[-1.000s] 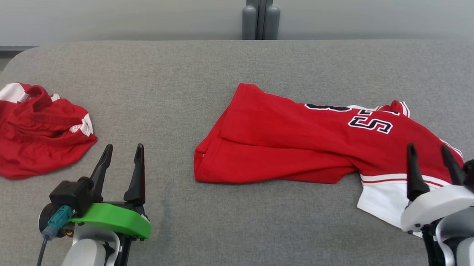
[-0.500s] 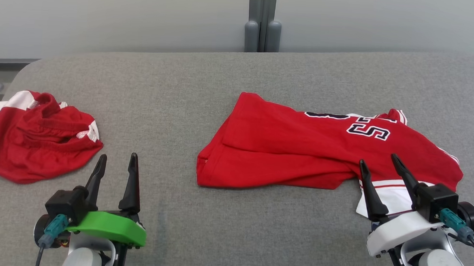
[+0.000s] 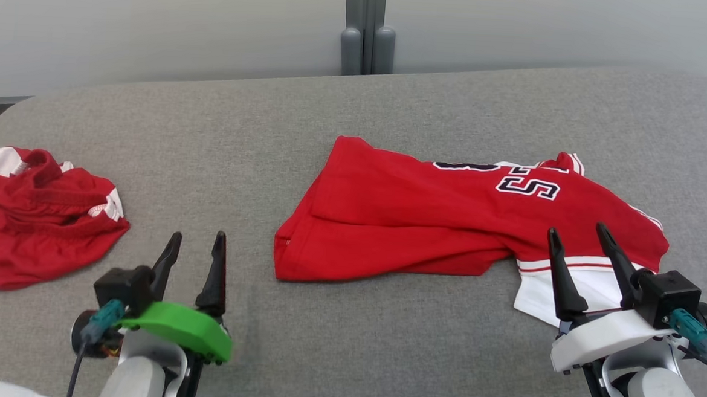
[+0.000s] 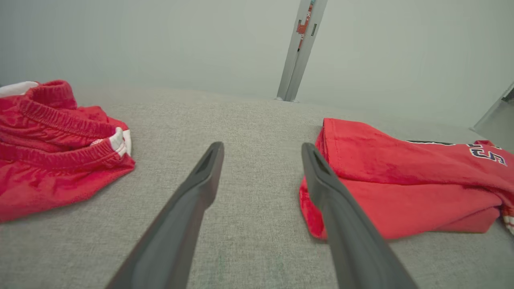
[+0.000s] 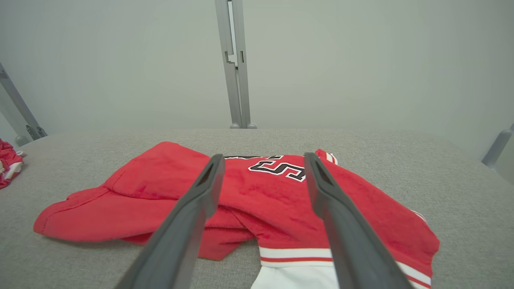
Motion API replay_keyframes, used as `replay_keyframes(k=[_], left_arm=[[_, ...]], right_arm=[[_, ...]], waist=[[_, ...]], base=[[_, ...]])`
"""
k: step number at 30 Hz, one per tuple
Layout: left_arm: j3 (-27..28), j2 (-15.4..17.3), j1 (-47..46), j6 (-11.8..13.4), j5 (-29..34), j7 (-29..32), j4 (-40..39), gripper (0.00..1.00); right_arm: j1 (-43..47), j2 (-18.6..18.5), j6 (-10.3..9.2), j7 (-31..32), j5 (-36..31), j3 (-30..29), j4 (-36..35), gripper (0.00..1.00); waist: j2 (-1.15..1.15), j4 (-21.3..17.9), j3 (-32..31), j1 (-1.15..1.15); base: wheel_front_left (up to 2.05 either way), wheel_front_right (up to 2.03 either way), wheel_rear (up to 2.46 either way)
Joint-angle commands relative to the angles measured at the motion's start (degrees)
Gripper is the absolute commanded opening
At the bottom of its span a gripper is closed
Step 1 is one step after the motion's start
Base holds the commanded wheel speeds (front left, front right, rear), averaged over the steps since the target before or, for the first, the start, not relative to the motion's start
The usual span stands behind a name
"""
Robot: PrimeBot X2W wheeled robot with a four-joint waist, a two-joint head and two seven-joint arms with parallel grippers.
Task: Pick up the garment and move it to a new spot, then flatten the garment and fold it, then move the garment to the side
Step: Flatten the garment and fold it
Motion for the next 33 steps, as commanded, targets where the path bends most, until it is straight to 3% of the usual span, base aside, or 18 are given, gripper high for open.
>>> replay_keyframes(k=[1, 11, 21, 33], left_arm=[[-0.7, 0.0, -2.4, -0.3, -0.3, 1.1, 0.6, 1.00], [-8.8, -0.5, -16.8, -0.9, -5.3, 14.7, 13.0, 1.00], [-11.4, 0.8, -24.7, -0.5, -7.2, 15.8, 22.0, 1.00], [-12.1, 0.9, -28.6, -0.5, -8.4, 14.6, 28.7, 1.00]], right_arm=[[-0.8, 0.0, -0.10, 0.2, 0.2, 0.4, -0.1, 1.00], [-4.2, 0.6, -0.10, -0.9, 0.4, 4.3, 1.5, 1.00], [-7.1, 1.6, -0.10, -3.2, 1.6, 6.4, 4.2, 1.00], [-8.8, 2.2, -0.10, -4.7, 2.2, 6.6, 6.4, 1.00]], waist=[[0.00, -1.2, 1.0, 0.00], [0.00, -7.4, 5.0, 0.00], [0.00, -11.8, 8.2, 0.00], [0.00, -12.4, 9.5, 0.00]], base=[[0.00, 0.00, 0.00], [0.00, 0.00, 0.00], [0.00, 0.00, 0.00], [0.00, 0.00, 0.00]])
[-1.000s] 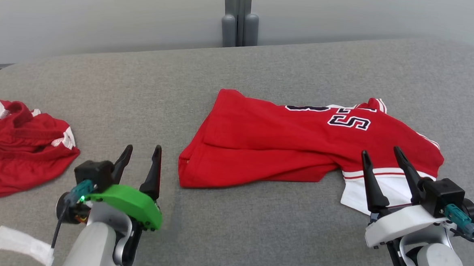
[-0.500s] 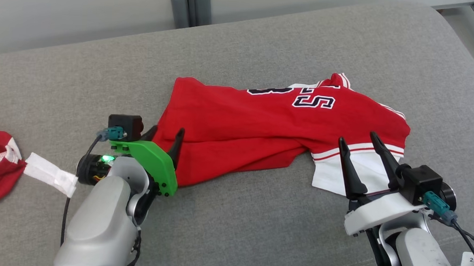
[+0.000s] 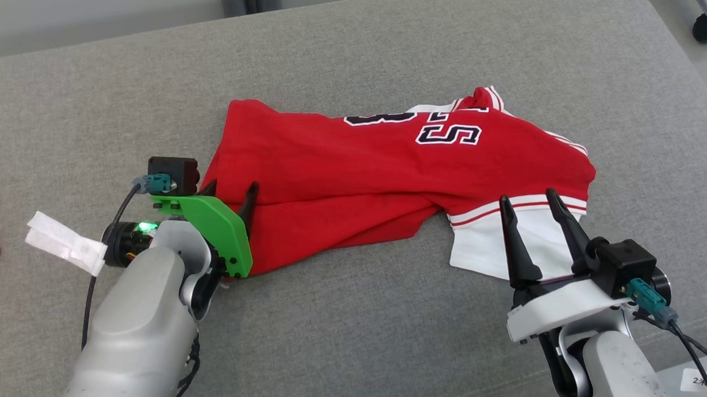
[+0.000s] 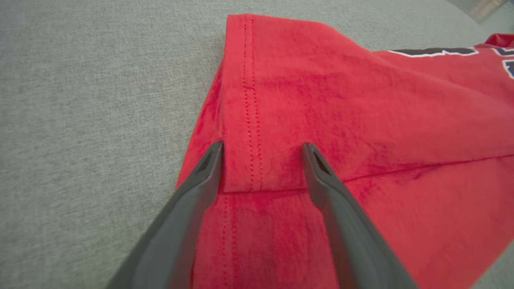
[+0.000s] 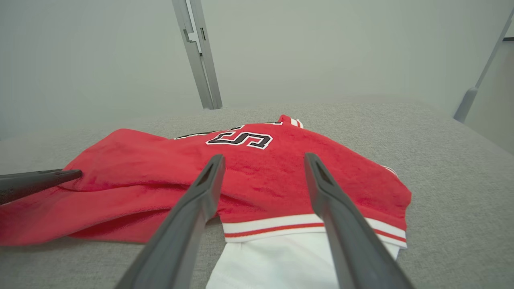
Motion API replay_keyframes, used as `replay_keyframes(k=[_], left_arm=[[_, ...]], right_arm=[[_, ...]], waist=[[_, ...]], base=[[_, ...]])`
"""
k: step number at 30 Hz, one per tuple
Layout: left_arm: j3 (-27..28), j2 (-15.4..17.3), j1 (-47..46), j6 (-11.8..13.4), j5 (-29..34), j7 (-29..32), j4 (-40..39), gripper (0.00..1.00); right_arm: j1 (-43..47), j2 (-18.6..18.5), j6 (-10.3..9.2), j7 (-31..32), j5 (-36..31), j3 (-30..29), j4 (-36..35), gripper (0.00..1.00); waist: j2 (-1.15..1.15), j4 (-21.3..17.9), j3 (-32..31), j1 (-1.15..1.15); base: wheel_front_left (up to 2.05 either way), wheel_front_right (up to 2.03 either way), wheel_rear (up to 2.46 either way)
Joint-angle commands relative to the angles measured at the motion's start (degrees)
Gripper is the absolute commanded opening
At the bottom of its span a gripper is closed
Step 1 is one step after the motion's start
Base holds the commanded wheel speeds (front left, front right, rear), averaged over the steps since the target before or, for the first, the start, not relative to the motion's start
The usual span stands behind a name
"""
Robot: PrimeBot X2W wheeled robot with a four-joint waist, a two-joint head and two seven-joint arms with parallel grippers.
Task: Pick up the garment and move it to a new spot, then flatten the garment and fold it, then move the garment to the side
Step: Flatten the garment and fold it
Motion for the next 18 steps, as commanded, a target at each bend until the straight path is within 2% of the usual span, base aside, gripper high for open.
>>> replay_keyframes(k=[1, 4, 5, 6, 7, 8, 14, 18], left_arm=[[-0.3, 0.2, -1.2, -0.1, -0.2, -0.5, 0.4, 1.00], [-1.4, -0.1, -1.7, -0.3, -0.6, 0.1, 1.4, 1.00], [-1.7, -0.1, -1.7, -0.3, -0.9, 0.4, 1.7, 0.89], [-2.0, -0.2, -1.9, -0.4, -1.1, 0.5, 1.9, 0.44], [-2.3, -0.2, -2.1, -0.3, -1.2, 0.4, 2.0, 0.13], [-2.5, -0.3, -2.3, -0.4, -1.5, 0.1, 2.1, 0.00], [-3.3, -0.4, -2.5, -0.5, -3.0, -4.1, 0.8, 0.00], [-4.4, -0.6, 0.3, -0.5, -6.1, -6.0, -3.4, 0.00]], right_arm=[[-0.7, 0.0, -0.08, -0.4, -0.3, 0.1, 0.2, 1.00], [-0.9, 0.2, -0.09, -0.5, -0.4, 0.3, 0.5, 1.00], [-0.9, 0.2, -0.09, -0.5, -0.4, 0.4, 0.6, 1.00], [-1.0, 0.2, -0.09, -0.5, -0.4, 0.5, 0.6, 1.00], [-1.0, 0.2, -0.09, -0.6, -0.3, 0.5, 0.6, 1.00], [-1.0, 0.2, -0.09, -0.7, -0.3, 0.5, 0.7, 1.00], [-0.5, -0.1, -0.08, -0.8, -0.5, -0.5, 0.8, 1.00], [0.3, -0.3, -0.09, -0.3, -0.6, -1.2, 0.5, 1.00]], waist=[[0.00, 0.2, 0.0, 0.00], [0.00, 0.4, 0.1, 0.00], [0.00, 0.4, 0.1, 0.00], [0.00, 0.4, 0.1, 0.00], [0.00, 0.4, 0.2, 0.00], [0.00, 0.5, 0.2, 0.00], [0.00, 1.9, -0.3, 0.00], [0.00, 4.1, -1.3, 0.00]], base=[[0.00, 0.00, 0.00], [0.00, 0.00, 0.00], [0.00, 0.00, 0.00], [0.00, 0.00, 0.00], [0.00, 0.00, 0.00], [0.00, 0.00, 0.00], [0.00, 0.00, 0.00], [0.00, 0.00, 0.00]])
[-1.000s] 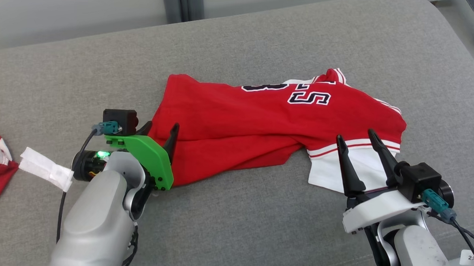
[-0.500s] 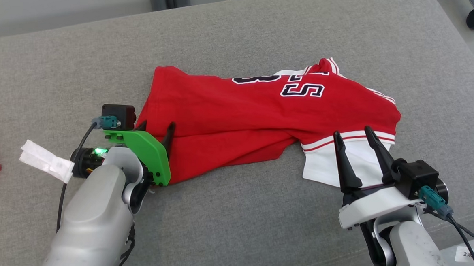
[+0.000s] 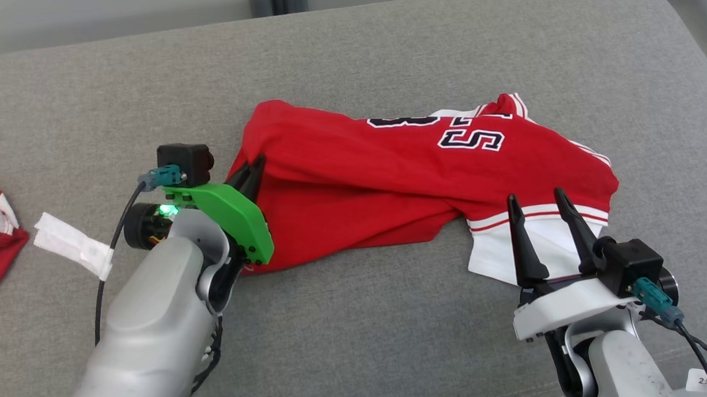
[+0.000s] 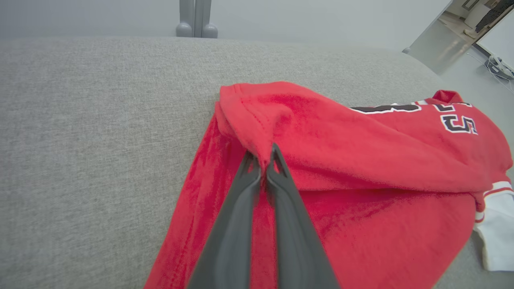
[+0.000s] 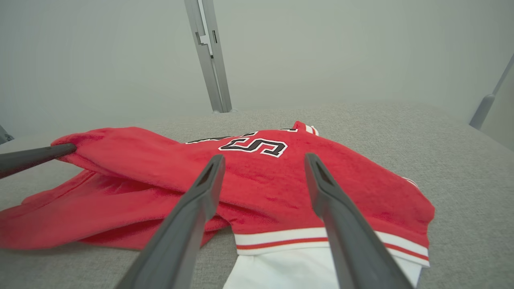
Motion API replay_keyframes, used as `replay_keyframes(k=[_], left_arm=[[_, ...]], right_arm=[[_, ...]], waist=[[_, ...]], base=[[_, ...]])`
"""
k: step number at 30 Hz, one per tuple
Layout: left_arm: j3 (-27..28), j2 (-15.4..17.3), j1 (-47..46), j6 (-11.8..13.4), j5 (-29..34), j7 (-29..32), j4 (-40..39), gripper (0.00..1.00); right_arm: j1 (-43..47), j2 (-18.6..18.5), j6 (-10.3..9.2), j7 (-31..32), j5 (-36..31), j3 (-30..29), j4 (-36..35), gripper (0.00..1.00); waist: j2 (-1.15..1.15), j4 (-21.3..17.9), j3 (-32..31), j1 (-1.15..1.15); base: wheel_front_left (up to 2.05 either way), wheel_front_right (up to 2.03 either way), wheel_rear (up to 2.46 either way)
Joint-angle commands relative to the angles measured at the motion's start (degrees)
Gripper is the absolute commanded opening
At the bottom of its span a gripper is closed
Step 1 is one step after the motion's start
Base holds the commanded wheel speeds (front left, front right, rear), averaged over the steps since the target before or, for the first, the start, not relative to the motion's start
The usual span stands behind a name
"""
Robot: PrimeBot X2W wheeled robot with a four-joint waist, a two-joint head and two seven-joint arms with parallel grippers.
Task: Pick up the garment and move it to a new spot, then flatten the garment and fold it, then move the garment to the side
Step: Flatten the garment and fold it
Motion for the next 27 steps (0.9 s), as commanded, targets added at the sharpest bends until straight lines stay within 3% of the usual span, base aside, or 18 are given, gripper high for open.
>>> replay_keyframes(k=[1, 12, 17, 21, 22, 23, 27], left_arm=[[-0.4, 0.1, 2.4, -0.2, -1.4, -0.5, -1.9, 0.00], [-4.2, 4.2, 21.3, 0.4, -9.3, 4.6, -28.9, 0.00], [-6.2, 6.3, 30.5, 4.2, -10.8, 10.3, -39.7, 0.00], [-7.7, 7.7, 35.0, 7.2, -10.1, 13.5, -42.2, 0.00], [-7.9, 7.5, 35.8, 7.7, -10.5, 14.0, -42.1, 0.25], [-8.3, 7.6, 36.3, 8.1, -10.2, 14.3, -41.7, 1.00], [-8.5, 7.8, 36.2, 9.5, -8.9, 13.6, -39.1, 1.00]], right_arm=[[0.9, -0.3, -0.10, 0.2, -0.2, -0.4, -0.2, 1.00], [3.6, -0.9, -0.09, 2.1, -0.5, -2.4, -2.0, 1.00], [4.1, -1.0, -0.09, 2.9, -0.6, -2.1, -2.8, 1.00], [4.2, -1.0, -0.09, 3.2, -0.3, -1.8, -3.0, 1.00], [4.3, -1.0, -0.09, 3.3, -0.3, -1.8, -3.0, 1.00], [4.3, -1.0, -0.09, 3.4, -0.3, -1.8, -3.1, 1.00], [4.4, -1.1, -0.09, 3.6, -0.1, -1.2, -3.1, 1.00]], waist=[[0.00, 2.1, -1.1, 0.00], [0.00, 10.8, -4.2, 0.00], [0.00, 13.1, -4.8, 0.00], [0.00, 13.8, -5.3, 0.00], [0.00, 13.9, -5.4, 0.00], [0.00, 13.9, -5.5, 0.00], [0.00, 13.5, -6.3, 0.00]], base=[[0.00, 0.00, 0.00], [0.00, 0.00, 0.00], [0.00, 0.00, 0.00], [0.00, 0.00, 0.00], [0.00, 0.00, 0.00], [0.00, 0.00, 0.00], [0.00, 0.00, 0.00]])
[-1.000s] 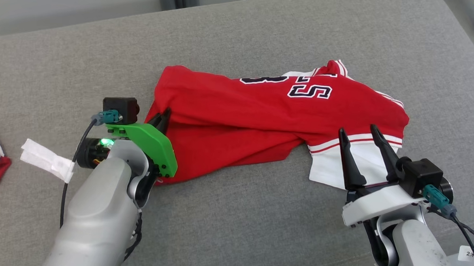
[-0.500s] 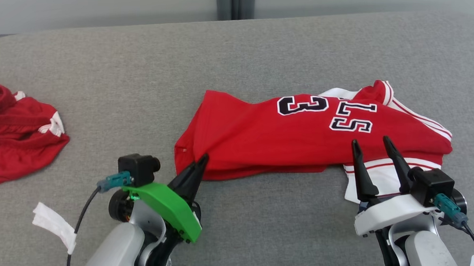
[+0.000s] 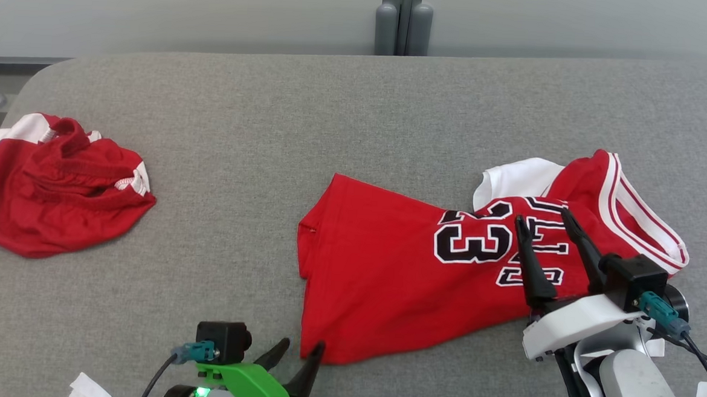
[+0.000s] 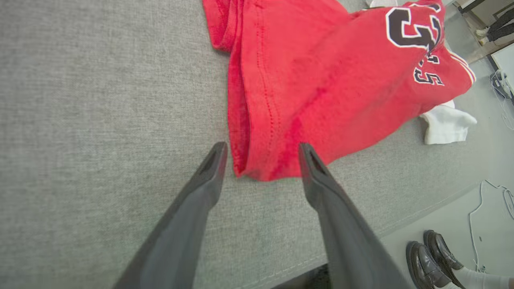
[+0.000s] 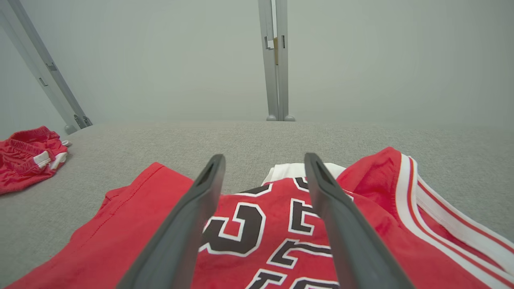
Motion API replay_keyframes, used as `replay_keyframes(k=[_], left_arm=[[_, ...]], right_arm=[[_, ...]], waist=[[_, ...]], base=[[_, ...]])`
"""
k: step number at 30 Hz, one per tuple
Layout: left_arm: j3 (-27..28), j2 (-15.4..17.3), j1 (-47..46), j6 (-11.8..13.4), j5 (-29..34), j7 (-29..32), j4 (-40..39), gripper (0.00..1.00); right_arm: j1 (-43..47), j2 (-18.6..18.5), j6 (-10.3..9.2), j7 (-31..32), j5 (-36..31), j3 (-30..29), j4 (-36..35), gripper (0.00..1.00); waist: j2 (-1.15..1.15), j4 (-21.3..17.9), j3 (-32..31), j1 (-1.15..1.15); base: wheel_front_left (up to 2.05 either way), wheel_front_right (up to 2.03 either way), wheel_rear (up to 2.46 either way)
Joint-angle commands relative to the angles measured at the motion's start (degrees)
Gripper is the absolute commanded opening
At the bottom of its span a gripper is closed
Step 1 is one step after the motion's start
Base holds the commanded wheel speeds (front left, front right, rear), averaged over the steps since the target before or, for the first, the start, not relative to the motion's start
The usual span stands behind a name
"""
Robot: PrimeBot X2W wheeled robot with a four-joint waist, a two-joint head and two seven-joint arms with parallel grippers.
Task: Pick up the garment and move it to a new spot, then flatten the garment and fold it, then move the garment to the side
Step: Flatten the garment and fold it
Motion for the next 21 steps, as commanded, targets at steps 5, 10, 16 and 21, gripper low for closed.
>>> replay_keyframes(k=[5, 10, 16, 21], left_arm=[[1.8, 1.7, -2.1, 3.1, 1.8, -0.2, 2.0, 1.00], [3.6, 1.6, -6.5, 3.4, 2.1, -1.3, 3.6, 1.00], [1.7, 0.3, -15.4, 2.7, 4.5, 0.5, 11.9, 1.00], [1.0, -1.8, -21.0, 2.5, 5.3, 1.0, 19.9, 1.00]], right_arm=[[1.0, -0.2, -0.08, 0.1, 0.4, -0.3, -0.5, 1.00], [1.4, 0.2, -0.08, 0.0, 0.6, -0.5, -0.5, 1.00], [0.1, 0.6, -0.08, -0.5, 0.6, 0.0, -0.7, 1.00], [-0.8, 0.8, -0.08, -1.1, 0.9, 0.1, -0.2, 1.00]], waist=[[0.00, -1.2, -1.1, 0.00], [0.00, -2.2, -1.5, 0.00], [0.00, -4.7, -0.1, 0.00], [0.00, -7.3, 1.8, 0.00]], base=[[0.00, 0.00, 0.00], [0.00, 0.00, 0.00], [0.00, 0.00, 0.00], [0.00, 0.00, 0.00]])
